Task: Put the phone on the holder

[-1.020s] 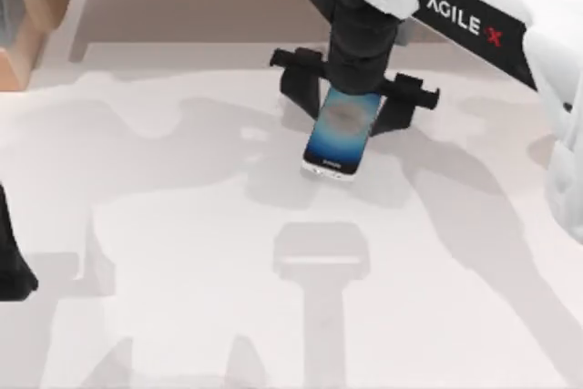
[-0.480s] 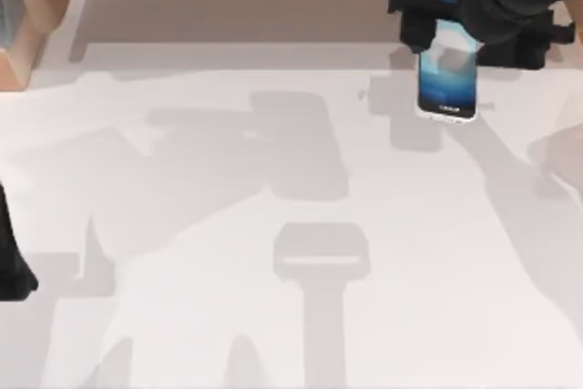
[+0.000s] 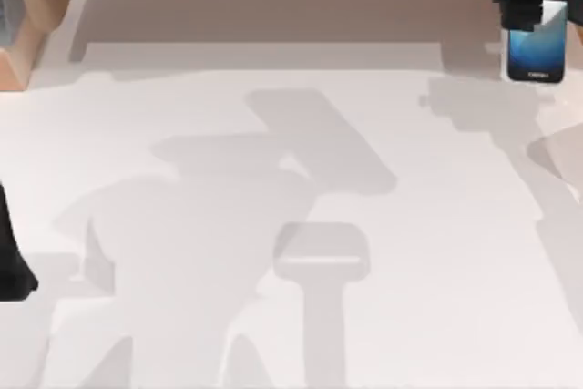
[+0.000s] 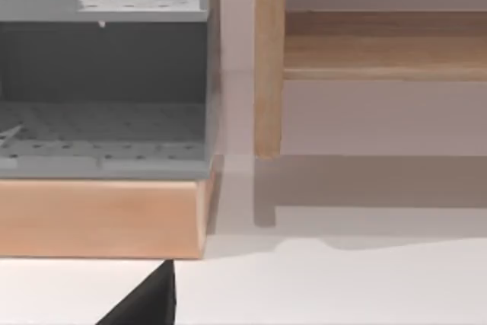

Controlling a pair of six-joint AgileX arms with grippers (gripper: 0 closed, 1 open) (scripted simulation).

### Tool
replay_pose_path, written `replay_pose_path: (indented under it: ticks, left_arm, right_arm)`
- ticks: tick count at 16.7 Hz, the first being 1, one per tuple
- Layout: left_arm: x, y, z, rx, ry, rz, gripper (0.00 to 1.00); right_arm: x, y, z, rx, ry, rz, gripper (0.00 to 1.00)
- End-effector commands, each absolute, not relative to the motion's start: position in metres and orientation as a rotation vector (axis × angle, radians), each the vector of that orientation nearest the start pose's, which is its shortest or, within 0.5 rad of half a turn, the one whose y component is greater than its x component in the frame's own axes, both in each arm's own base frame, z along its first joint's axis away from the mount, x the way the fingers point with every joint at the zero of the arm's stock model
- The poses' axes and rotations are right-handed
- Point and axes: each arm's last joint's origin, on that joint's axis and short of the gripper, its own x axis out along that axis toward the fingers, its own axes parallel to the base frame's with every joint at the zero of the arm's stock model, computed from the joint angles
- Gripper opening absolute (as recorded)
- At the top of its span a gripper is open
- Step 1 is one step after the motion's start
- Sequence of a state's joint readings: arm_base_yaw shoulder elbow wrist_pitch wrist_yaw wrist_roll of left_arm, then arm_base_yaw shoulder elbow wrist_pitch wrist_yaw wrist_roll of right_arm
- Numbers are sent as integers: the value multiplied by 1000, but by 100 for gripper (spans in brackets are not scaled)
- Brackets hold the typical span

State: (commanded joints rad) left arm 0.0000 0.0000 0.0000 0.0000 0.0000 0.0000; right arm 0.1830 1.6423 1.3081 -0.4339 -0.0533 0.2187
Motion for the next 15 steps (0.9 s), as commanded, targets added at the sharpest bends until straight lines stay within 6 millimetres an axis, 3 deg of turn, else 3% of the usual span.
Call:
replay_pose_path:
  ticks: [8,15]
  left_arm:
    - [106,-1,160,0,0,0,100]
    - [106,-1,160,0,0,0,100]
  right_arm:
    - [320,4,251,87,570,110,0]
    - [264,-52,207,49,425,9,0]
